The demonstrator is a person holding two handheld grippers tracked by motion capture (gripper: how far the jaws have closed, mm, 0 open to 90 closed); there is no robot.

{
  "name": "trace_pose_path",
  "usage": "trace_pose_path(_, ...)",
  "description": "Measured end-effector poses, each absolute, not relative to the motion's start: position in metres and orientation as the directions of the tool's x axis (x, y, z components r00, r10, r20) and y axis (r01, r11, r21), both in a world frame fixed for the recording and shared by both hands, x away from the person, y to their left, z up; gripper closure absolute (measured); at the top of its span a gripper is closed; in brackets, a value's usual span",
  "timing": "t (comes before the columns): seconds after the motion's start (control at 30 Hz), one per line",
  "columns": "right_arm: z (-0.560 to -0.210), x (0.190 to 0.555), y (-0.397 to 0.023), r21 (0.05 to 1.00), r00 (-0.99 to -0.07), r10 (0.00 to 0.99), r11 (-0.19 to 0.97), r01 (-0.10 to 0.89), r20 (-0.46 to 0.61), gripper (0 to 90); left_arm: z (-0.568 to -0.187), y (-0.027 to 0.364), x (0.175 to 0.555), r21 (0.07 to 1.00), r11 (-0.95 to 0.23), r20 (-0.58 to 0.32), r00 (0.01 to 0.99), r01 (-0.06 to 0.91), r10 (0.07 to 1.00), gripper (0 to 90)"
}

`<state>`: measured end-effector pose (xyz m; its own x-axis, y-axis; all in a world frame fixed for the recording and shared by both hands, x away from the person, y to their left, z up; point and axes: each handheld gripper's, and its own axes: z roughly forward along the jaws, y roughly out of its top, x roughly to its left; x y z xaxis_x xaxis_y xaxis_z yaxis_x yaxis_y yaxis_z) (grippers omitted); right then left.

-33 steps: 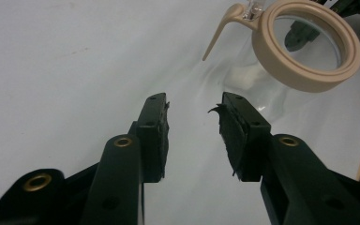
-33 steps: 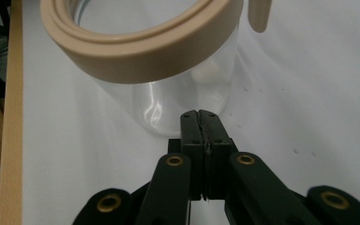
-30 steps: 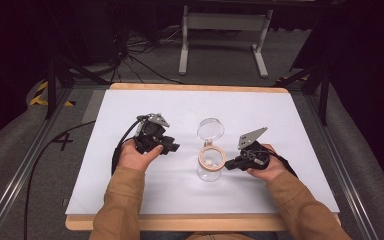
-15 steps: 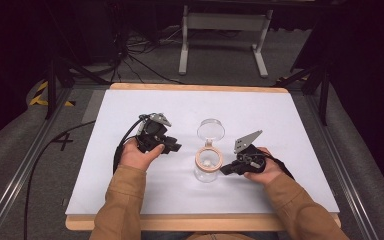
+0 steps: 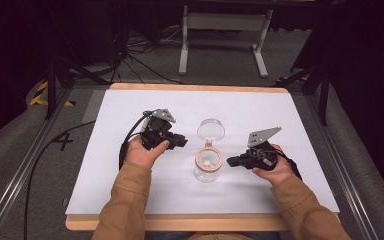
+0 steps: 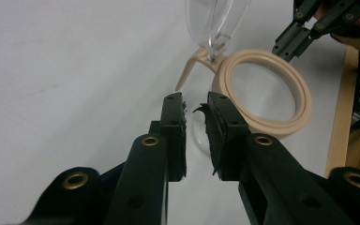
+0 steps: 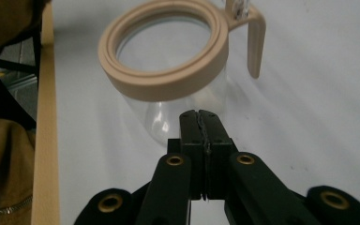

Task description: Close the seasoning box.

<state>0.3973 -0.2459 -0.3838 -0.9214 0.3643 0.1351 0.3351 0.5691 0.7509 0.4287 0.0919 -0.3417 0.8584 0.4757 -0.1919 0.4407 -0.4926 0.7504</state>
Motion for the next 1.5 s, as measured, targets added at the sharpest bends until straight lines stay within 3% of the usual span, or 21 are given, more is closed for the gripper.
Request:
trace_pose_path(0.23, -0.365, 0.385, -0.245, 0.803, -0.924, 0.360, 0.508, 0.311, 0.129, 90.0, -0.344, 0.084, 0.434, 0.810, -0.391, -0.171, 0.813, 0.438, 0.557, 81.0)
trace_pose_path(0.57, -0.356, 0.373, -0.231, 0.836, -0.930, 0.349, 0.473, 0.279, 0.113, 90.0, -0.351, 0.070, 0.445, 0.834, -0.323, -0.221, 0.808, 0.446, 0.545, 88.1)
trace_pose_path(1.5, -0.357, 0.381, -0.220, 0.852, -0.922, 0.351, 0.422, 0.311, 0.163, 90.0, -0.343, 0.060, 0.430, 0.832, -0.390, -0.182, 0.858, 0.395, 0.480, 88.0)
